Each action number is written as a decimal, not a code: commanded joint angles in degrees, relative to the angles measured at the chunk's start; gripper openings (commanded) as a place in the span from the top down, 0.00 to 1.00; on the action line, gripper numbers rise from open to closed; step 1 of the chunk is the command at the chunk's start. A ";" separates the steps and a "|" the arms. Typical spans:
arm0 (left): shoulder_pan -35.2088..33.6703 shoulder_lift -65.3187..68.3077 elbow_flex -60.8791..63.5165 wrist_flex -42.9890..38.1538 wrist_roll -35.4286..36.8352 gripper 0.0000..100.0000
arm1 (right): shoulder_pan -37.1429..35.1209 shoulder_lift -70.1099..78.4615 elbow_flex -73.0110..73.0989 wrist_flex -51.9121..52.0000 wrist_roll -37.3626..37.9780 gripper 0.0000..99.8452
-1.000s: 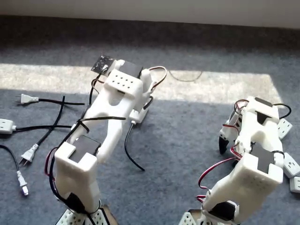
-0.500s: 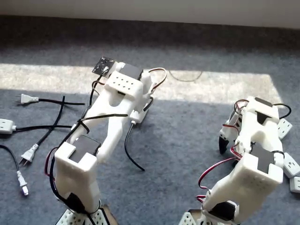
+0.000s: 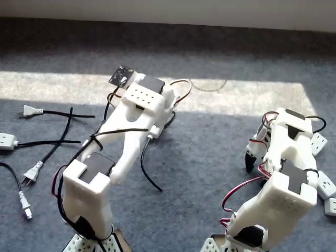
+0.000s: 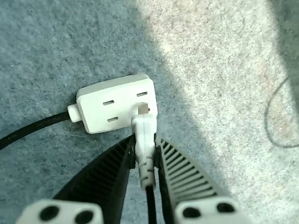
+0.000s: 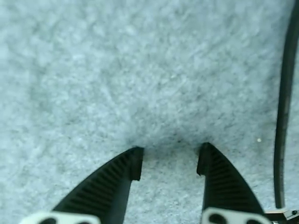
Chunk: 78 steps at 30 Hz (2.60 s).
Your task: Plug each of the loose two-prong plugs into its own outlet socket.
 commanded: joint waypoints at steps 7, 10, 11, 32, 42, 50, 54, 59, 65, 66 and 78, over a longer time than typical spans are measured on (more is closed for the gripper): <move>-1.45 -0.92 0.48 -3.96 0.35 0.99 | -0.84 -0.40 0.31 -1.63 -0.62 0.80; -2.68 -0.66 0.48 -3.87 0.35 0.99 | -0.84 -0.40 0.31 -1.63 -0.62 0.80; -3.12 -0.57 0.57 -3.60 0.35 0.99 | -0.84 -0.40 0.31 -1.63 -0.62 0.80; -0.92 -1.98 -1.01 -2.20 0.35 0.99 | -0.84 -0.40 0.31 -1.63 -0.70 0.80; -1.01 -11.74 -0.92 0.18 0.35 0.99 | -0.84 -0.40 0.22 -1.63 -0.79 0.80; -0.48 -13.14 -0.84 2.99 0.35 0.99 | -0.84 -0.40 0.22 -1.63 -0.79 0.80; -0.48 -5.41 -1.27 0.44 0.35 0.99 | -0.84 -0.40 0.22 -1.63 -0.79 0.80; 1.36 -0.57 -1.36 -2.73 0.35 0.99 | -0.84 -0.31 0.22 -1.63 -0.79 0.80; 3.12 -1.63 -0.92 -2.64 0.35 0.99 | -0.84 -0.31 0.22 -1.63 -0.79 0.80; 3.03 -1.63 -0.92 -2.64 0.35 0.99 | -0.84 -0.31 0.22 -1.63 -0.79 0.80; 2.77 -0.31 5.05 -5.63 0.35 0.99 | -0.84 -0.31 0.22 -1.63 -0.79 0.80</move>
